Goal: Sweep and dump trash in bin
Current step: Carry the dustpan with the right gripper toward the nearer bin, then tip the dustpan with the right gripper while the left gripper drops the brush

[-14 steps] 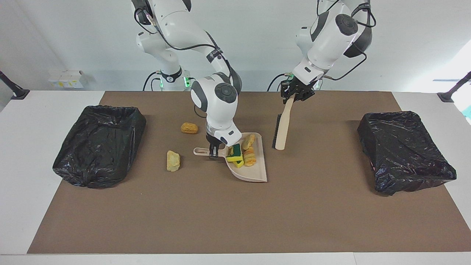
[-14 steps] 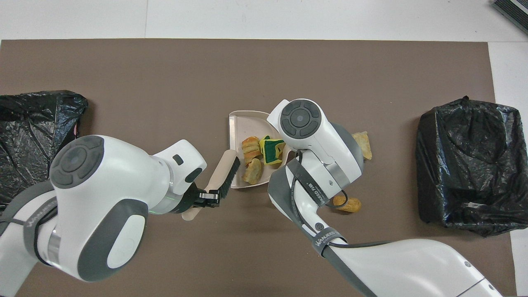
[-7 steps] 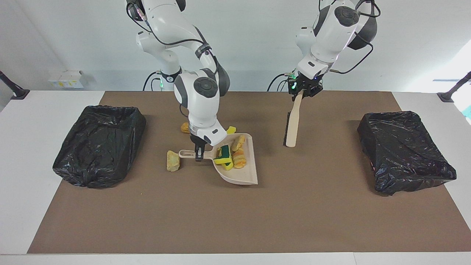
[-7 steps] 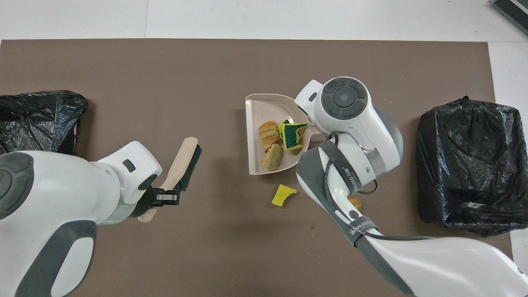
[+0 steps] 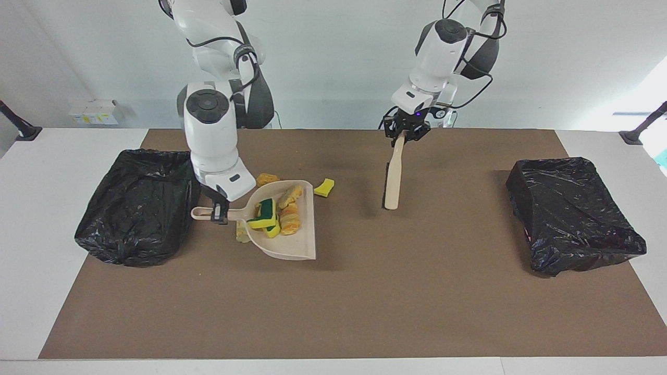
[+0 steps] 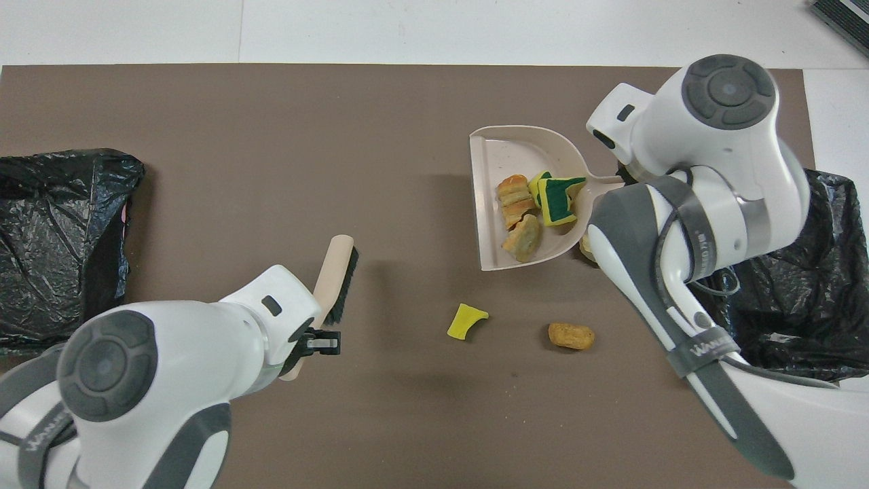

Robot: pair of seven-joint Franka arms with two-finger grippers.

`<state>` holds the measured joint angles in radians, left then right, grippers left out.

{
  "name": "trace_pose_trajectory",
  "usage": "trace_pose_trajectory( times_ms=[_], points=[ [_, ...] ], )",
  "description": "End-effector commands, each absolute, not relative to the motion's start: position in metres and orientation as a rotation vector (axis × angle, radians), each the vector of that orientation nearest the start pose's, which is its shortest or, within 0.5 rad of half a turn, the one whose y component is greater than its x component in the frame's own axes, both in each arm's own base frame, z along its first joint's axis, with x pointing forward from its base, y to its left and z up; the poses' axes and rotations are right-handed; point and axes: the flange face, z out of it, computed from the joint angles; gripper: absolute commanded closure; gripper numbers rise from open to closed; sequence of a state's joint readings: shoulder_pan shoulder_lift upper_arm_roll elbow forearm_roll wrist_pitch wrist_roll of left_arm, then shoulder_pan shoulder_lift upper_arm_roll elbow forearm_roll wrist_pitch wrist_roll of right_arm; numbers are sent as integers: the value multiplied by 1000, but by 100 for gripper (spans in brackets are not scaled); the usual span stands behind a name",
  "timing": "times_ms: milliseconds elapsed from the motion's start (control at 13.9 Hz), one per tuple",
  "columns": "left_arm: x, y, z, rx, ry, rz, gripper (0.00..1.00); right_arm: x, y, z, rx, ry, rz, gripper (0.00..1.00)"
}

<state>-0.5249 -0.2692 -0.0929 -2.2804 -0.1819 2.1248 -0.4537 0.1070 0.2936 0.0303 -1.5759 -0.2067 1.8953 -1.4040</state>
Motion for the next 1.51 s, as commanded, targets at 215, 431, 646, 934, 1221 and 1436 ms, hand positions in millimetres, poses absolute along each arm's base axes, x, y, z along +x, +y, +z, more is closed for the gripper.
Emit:
trace_pose_trajectory(
  times_ms=[215, 431, 646, 934, 1221, 1436],
  points=[
    [354, -360, 422, -3277, 47, -115, 100, 647, -51, 497, 2067, 2136, -134, 100],
    [326, -376, 404, -3258, 40, -63, 100, 641, -119, 499, 2086, 2092, -148, 100],
    [307, -382, 391, -3238, 3, -23, 100, 632, -178, 510, 2049, 2043, -126, 100],
    [296, -387, 367, -3202, -23, 32, 100, 608, -236, 517, 1965, 2078, -277, 100],
    [295, -391, 338, -3173, -14, 75, 100, 574, -253, 514, 1853, 2028, -523, 100],
    [286, -401, 309, -3146, 14, 119, 100, 549, -241, 500, 1750, 1862, -666, 100]
  ],
)
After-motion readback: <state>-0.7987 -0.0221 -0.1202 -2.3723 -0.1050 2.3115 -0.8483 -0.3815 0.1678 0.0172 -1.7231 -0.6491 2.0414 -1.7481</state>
